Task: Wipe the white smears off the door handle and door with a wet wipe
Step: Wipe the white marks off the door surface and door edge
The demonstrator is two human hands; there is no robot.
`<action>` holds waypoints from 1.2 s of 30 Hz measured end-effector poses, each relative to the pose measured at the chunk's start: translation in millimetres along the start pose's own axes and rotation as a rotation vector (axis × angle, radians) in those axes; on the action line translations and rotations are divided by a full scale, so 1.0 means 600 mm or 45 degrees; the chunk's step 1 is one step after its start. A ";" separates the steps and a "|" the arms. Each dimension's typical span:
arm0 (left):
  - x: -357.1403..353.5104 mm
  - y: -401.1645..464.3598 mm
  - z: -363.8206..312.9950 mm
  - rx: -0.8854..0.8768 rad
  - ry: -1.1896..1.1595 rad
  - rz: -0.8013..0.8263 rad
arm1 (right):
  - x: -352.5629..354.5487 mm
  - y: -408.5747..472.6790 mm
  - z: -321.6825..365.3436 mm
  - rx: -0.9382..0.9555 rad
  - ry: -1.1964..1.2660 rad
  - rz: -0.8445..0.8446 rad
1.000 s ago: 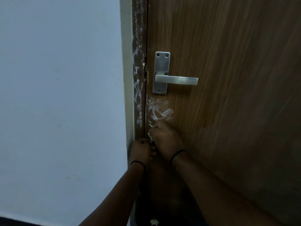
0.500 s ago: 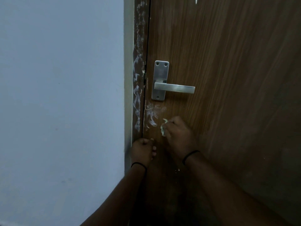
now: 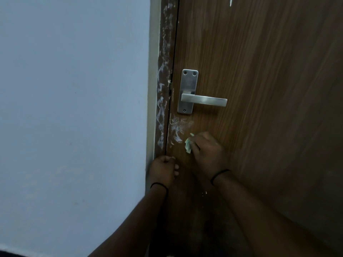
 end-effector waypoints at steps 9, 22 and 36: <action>0.001 -0.006 0.005 -0.086 0.029 -0.069 | -0.060 0.007 0.033 0.209 -0.105 0.374; 0.009 -0.009 0.005 -0.106 0.130 -0.043 | -0.070 0.009 0.041 0.233 -0.133 0.418; 0.015 -0.001 0.003 -0.119 0.118 -0.079 | -0.073 -0.004 0.020 0.252 -0.129 0.197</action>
Point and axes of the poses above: each hand's wrist, its own y-axis towards the middle knuckle, its own x-axis out of the back of the hand, z = x × y, the point moved 1 cm from there along y, towards the middle knuckle, and after that the axes turned 4 degrees about x, right-handed, at the moved point
